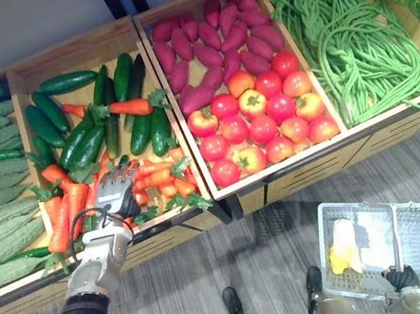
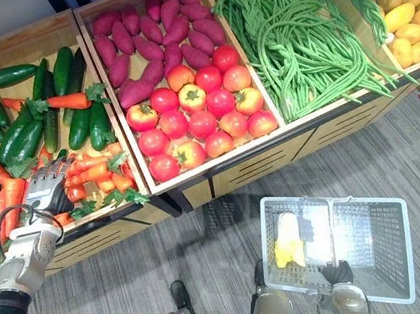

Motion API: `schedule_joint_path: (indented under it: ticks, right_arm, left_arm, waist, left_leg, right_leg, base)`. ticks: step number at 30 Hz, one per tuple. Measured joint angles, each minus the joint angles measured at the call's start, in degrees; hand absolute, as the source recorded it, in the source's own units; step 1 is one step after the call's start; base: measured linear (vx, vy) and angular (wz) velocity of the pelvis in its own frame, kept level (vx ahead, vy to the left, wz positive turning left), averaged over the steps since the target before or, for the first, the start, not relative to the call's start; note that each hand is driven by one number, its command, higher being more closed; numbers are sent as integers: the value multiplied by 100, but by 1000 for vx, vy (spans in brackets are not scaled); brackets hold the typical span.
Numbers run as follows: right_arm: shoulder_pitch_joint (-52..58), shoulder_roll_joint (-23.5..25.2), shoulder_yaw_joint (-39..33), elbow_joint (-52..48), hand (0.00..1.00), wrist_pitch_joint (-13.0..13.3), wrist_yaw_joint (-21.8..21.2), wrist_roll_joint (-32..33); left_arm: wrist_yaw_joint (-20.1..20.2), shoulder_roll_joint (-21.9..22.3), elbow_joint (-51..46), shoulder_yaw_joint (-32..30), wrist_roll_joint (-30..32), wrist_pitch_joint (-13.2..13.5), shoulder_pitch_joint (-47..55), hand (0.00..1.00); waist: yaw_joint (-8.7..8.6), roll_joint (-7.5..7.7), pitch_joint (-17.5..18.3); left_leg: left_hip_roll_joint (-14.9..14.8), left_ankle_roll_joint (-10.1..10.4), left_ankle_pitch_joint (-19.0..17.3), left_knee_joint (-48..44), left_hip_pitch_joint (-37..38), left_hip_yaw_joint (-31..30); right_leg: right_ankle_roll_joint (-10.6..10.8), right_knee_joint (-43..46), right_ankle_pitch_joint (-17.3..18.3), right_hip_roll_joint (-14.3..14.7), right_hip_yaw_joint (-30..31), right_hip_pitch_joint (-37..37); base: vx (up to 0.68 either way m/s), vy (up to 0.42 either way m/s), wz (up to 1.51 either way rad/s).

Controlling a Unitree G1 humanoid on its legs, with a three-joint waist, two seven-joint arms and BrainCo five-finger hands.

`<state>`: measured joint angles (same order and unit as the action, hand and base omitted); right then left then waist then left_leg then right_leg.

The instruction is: Pick vegetable in the basket

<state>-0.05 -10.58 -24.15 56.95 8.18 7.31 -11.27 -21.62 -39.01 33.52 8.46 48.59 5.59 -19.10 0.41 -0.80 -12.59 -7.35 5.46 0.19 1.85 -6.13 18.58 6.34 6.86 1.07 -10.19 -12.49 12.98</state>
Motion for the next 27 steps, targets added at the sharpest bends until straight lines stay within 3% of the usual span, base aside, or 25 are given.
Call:
schedule_joint_path:
  ticks: [13, 23, 24, 27]
  right_arm:
    - [-246, -21, 228, -100, 100, 10, 52, 4]
    - [-433, -28, 549, -199, 100, 95, 111, 7]
    - [-441, -35, 560, -229, 100, 99, 125, 6]
    - [-445, -35, 677, -243, 100, 113, 134, 9]
  left_arm:
    - [-58, -106, 362, -244, -109, -238, -606, 0]
    - [-238, -202, 549, -414, -122, -306, -1180, 0]
    - [-272, -202, 553, -383, -122, -312, -1311, 100]
    - [-288, -201, 556, -179, -119, -324, -1504, 100]
  waist:
    - [126, 108, -434]
    - [109, 399, -676]
    - [106, 405, -723]
    - [108, 457, -774]
  left_leg:
    - [-17, -3, 5, -30, -271, 99]
    - [-32, 0, 2, -112, -443, 163]
    - [-37, -1, 2, -117, -467, 169]
    - [-29, -1, 1, -118, -466, 243]
  right_leg:
    - [-2, 55, -3, 10, 63, 332]
    - [-45, 55, -100, 43, 376, 582]
    - [-44, 34, -147, 51, 406, 601]
    - [-47, 29, -207, 47, 531, 640]
  base:
    - [19, -6, -3]
    - [37, -12, -8]
    - [-1, 5, -4]
    - [-10, 15, -9]
